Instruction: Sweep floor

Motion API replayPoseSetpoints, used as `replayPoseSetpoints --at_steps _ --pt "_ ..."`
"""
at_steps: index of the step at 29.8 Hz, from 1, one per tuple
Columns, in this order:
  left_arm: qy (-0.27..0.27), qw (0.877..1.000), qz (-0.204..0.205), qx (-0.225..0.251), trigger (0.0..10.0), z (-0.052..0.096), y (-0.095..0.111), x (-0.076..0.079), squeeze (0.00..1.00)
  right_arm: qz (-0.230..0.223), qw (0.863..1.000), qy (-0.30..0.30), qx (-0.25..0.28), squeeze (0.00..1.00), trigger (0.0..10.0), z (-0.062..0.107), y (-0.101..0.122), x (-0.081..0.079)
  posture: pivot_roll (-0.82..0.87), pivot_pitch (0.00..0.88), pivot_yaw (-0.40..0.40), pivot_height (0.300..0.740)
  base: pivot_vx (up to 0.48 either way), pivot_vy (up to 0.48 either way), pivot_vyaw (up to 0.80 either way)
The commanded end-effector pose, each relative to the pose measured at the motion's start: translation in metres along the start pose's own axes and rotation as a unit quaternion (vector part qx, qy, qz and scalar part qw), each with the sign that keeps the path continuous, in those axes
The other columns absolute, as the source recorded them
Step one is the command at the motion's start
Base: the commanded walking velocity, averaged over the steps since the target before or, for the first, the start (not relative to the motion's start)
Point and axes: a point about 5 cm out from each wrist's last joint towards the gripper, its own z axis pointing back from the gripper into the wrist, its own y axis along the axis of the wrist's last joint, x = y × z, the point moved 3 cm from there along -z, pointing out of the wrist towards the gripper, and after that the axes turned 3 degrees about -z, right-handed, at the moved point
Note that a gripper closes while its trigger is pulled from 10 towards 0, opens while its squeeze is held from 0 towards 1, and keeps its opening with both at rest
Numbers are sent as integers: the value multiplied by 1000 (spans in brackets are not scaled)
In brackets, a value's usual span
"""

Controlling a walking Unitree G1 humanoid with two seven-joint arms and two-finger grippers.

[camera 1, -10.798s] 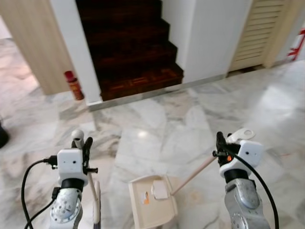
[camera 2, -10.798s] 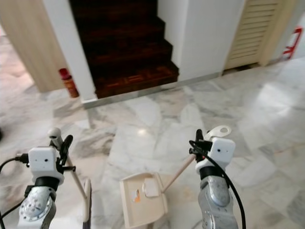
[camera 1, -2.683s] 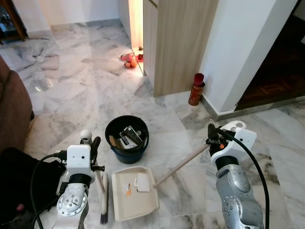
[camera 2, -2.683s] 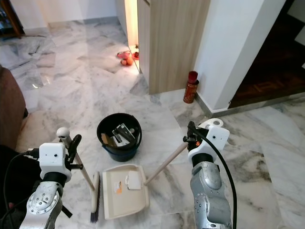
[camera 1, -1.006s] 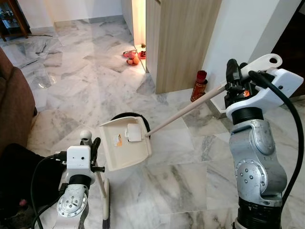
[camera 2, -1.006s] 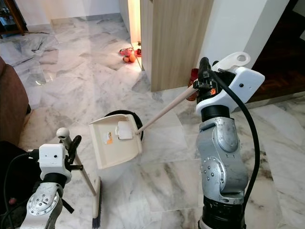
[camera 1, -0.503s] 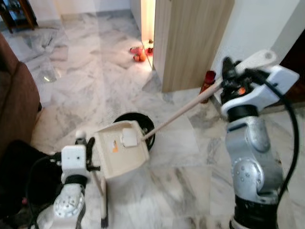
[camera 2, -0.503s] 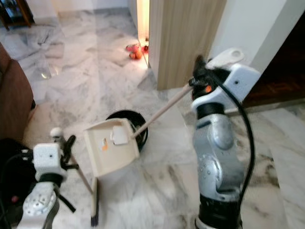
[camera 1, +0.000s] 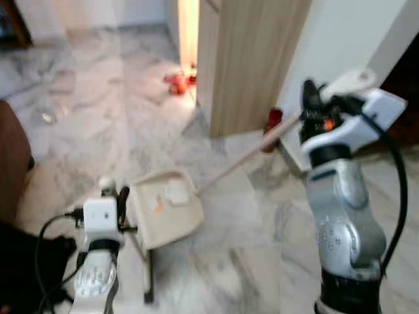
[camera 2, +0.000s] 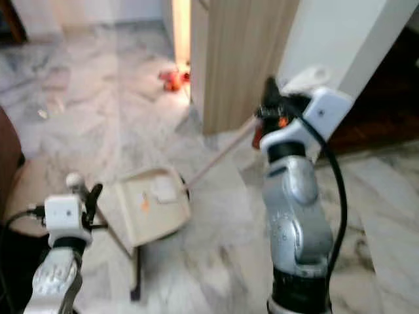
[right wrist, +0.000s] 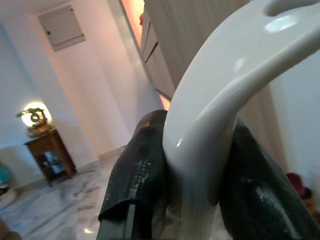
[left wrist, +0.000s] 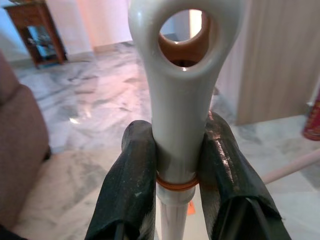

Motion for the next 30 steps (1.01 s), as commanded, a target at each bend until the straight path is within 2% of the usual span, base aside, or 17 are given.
replayPoseSetpoints --at_steps 1,5,30 --pt "8 1000 -5 12 10000 1 4 -2 0 -2 999 5 33 0 10000 1 16 -2 70 81 -7 740 322 0 800" --pt "8 1000 -5 11 10000 2 3 -2 0 -13 999 2 33 0 10000 1 15 -2 72 84 -10 740 325 0 159" --pt "15 1000 -6 11 10000 3 3 -5 0 -12 999 4 29 0 10000 1 15 -3 73 92 -11 740 309 0 0"
